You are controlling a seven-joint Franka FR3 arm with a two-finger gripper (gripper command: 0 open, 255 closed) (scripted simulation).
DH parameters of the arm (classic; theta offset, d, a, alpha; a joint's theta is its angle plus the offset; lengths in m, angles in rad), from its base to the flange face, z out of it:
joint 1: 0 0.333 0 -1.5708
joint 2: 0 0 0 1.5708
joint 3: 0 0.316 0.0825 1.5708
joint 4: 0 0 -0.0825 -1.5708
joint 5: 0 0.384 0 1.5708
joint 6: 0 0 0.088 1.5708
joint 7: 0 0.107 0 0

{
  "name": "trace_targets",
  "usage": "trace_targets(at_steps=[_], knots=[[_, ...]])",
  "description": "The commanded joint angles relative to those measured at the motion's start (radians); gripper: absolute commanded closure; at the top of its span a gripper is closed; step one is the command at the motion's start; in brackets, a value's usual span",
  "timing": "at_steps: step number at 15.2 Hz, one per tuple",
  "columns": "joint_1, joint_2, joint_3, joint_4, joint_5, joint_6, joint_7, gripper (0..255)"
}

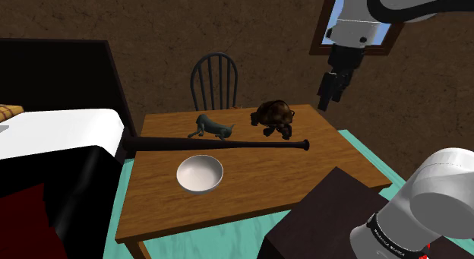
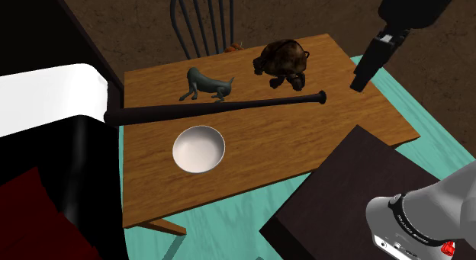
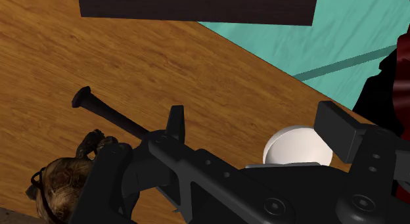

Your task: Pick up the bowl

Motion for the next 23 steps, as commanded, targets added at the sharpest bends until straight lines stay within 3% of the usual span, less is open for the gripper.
trace_targets(at_steps=[1,12,23], knots=[[0.000,0.000,0.000,0.000,0.000,0.000,0.000,0],[0.032,0.302,0.072,-0.060,0.076,0.387,0.066,0],[0.060,0.711,0.130,0.059,0.103,0.708,0.128,0]])
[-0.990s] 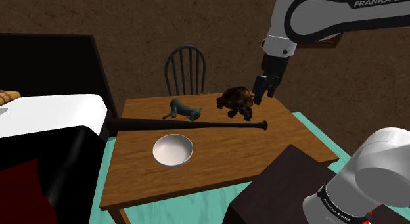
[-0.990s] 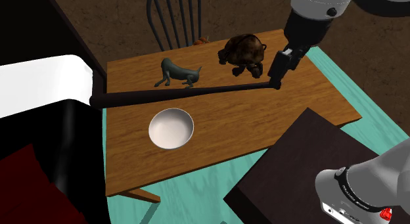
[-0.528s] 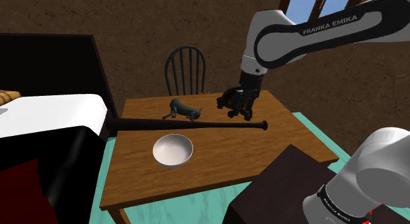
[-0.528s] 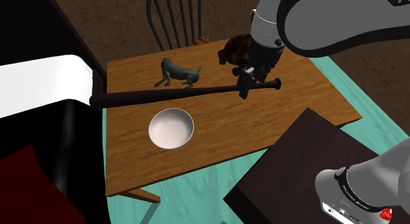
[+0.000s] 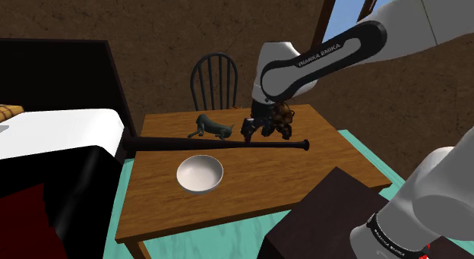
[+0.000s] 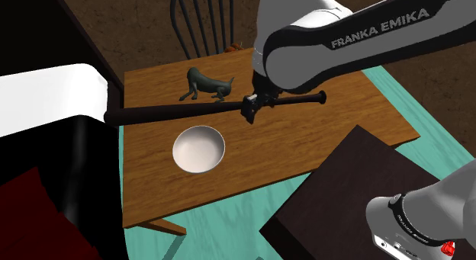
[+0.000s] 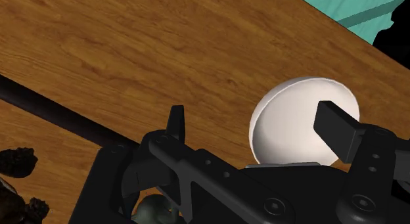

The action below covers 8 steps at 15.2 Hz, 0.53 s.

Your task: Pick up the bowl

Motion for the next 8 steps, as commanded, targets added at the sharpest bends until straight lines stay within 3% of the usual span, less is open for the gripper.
trace_targets(at_steps=[1,8], knots=[[0.005,0.078,0.007,0.037,-0.001,0.048,0.012,0],[0.032,0.353,0.019,0.207,-0.023,0.172,0.059,0]])
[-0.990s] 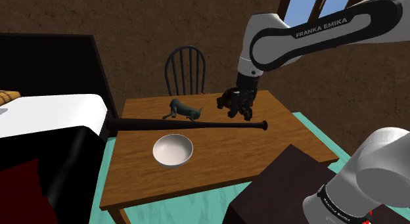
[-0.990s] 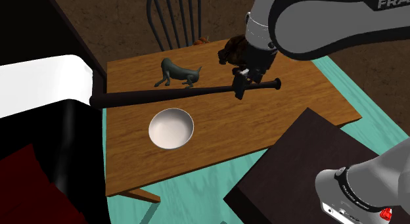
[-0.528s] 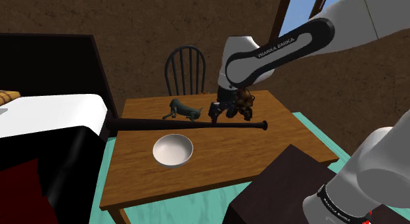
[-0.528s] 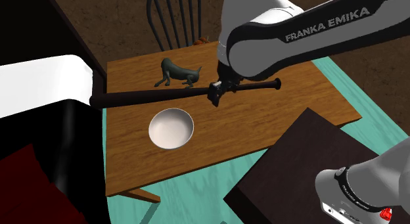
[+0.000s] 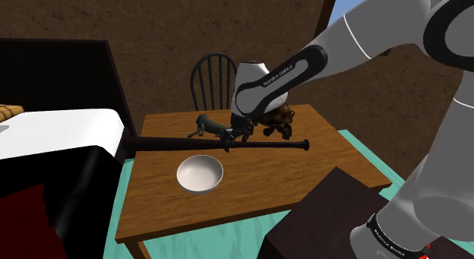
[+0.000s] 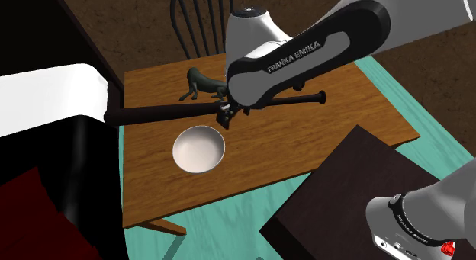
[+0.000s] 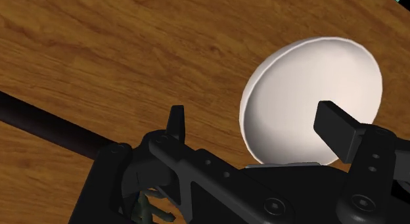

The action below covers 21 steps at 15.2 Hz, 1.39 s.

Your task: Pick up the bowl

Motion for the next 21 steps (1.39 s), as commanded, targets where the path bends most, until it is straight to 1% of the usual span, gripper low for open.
trace_targets(at_steps=[1,7,15,17,18,21], knots=[[0.010,0.086,0.000,0.061,-0.009,0.031,0.014,0],[0.046,0.319,-0.007,0.266,-0.030,0.077,0.049,0],[0.052,0.404,-0.012,0.281,-0.034,0.145,0.042,0],[0.052,0.403,-0.012,0.281,-0.034,0.145,0.042,0],[0.052,0.404,-0.012,0.281,-0.034,0.146,0.043,255],[0.053,0.404,-0.012,0.281,-0.034,0.146,0.043,255]])
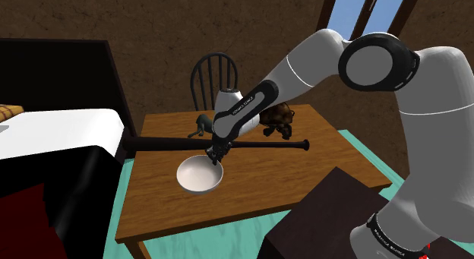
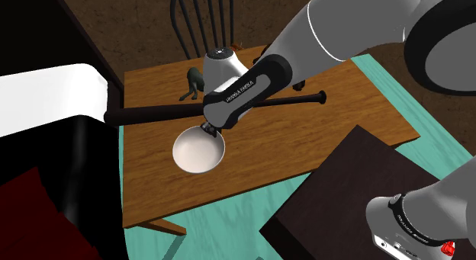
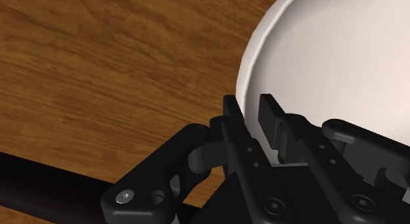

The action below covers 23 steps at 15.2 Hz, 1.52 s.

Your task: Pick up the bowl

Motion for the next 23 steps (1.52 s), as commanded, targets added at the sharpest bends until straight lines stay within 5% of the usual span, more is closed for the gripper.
trace_targets(at_steps=[1,23], knots=[[0.000,0.000,0.000,0.000,0.000,0.000,0.000,255],[-0.011,-0.158,0.009,-0.013,0.008,-0.143,0.013,255]])
